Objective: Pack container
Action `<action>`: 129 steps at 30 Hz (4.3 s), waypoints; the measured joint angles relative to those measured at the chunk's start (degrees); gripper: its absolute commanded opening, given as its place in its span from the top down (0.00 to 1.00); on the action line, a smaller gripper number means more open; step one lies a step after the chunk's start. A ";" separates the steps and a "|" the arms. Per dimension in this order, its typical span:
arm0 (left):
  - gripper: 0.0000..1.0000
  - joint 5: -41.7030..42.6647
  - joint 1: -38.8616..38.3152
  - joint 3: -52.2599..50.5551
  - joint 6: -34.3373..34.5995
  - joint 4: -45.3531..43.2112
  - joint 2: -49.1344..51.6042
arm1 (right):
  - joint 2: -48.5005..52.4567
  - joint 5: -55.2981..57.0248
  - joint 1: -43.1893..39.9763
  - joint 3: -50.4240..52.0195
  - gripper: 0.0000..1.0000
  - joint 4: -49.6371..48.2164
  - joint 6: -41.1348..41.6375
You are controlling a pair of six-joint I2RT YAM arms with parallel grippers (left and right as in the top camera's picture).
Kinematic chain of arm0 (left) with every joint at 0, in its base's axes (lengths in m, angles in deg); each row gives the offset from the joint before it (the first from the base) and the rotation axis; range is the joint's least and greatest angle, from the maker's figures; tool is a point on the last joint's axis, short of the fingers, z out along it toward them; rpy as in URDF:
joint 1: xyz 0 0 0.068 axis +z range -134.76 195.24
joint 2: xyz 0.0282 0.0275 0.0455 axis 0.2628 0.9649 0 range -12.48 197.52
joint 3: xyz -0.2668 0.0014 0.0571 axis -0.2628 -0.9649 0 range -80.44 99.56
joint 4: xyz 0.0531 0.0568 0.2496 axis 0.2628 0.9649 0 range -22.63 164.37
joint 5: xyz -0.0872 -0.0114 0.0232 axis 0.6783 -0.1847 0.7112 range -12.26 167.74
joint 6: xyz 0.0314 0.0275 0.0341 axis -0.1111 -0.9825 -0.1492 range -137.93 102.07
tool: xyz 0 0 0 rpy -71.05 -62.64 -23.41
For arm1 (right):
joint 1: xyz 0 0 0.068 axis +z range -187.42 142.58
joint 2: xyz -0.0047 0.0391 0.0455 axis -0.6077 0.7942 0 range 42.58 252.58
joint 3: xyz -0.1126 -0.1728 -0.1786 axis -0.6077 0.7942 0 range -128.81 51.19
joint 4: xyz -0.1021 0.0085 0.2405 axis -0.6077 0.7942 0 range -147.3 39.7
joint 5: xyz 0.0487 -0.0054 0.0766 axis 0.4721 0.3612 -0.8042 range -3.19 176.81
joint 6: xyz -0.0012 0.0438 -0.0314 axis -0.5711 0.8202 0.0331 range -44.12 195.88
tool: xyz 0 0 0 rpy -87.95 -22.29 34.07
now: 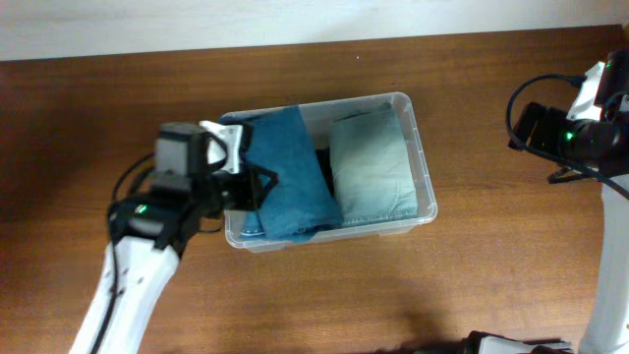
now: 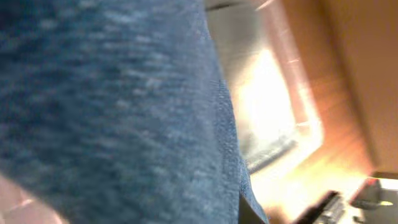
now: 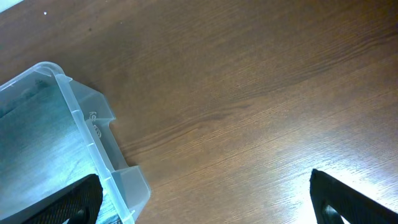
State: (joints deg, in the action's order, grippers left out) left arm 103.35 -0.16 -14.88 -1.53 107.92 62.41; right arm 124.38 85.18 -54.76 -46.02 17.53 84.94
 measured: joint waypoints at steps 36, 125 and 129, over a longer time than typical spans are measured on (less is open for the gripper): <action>0.99 -24.13 -0.09 17.66 -10.86 1.49 19.87 | 0.57 -0.17 0.00 0.00 0.01 0.20 -0.07; 0.01 -27.54 14.58 -14.36 -7.32 28.28 -47.65 | -72.70 -2.97 17.75 58.34 0.02 -23.02 -11.04; 0.01 -27.54 14.58 -14.40 -7.30 28.30 -47.65 | -78.42 -3.45 17.75 70.79 0.02 -36.92 -12.26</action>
State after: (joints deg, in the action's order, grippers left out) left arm 75.81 14.42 -29.29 -8.83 136.23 14.76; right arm 45.96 81.72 -37.02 24.77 -19.39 72.67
